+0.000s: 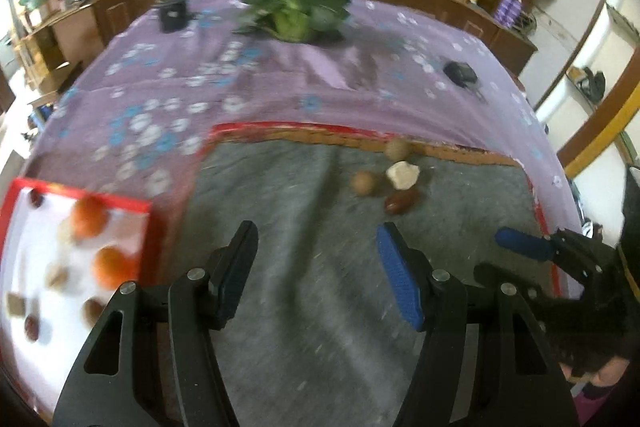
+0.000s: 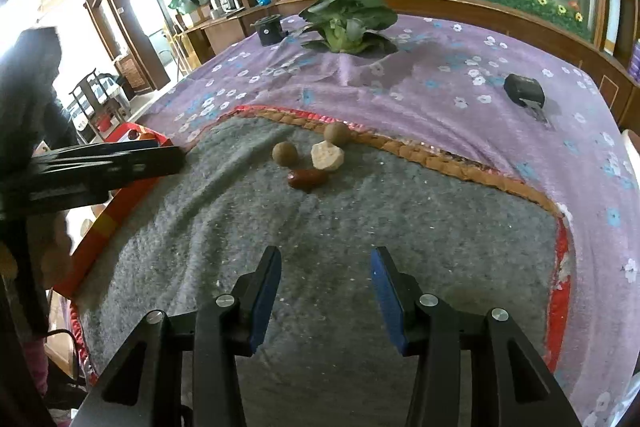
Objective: Organize fruits
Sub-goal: 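Move both grippers back over the remaining items on the felt, then grasp a brown nut with the left gripper while the right gripper grasps a red date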
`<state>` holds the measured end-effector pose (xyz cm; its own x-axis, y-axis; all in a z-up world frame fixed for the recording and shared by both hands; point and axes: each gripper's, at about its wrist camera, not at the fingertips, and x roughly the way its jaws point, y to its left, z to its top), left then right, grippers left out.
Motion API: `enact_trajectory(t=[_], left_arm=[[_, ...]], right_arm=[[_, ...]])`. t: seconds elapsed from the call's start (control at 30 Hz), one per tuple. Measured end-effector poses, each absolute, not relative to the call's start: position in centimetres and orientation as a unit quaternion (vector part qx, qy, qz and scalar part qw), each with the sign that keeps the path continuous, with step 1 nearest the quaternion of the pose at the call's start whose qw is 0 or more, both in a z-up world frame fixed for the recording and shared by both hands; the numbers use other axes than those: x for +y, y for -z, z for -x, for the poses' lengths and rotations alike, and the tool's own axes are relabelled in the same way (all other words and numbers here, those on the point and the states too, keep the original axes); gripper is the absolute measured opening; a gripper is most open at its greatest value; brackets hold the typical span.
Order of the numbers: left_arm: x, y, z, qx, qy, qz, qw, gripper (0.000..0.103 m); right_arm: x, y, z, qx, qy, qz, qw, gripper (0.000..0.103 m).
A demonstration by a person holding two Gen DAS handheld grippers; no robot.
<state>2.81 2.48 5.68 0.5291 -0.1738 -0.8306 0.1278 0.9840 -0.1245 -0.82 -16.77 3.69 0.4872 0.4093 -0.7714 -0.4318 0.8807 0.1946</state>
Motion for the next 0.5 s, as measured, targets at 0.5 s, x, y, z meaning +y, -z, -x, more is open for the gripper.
enact_trajectory(t=[0.5], left_arm=[[-1.3,-2.3,-7.3,0.487,0.087,-0.030,0.868,0.060]], right_arm=[[-18.0,-2.0,-0.5,0.456,-0.259,-0.014,0.851,0.046]])
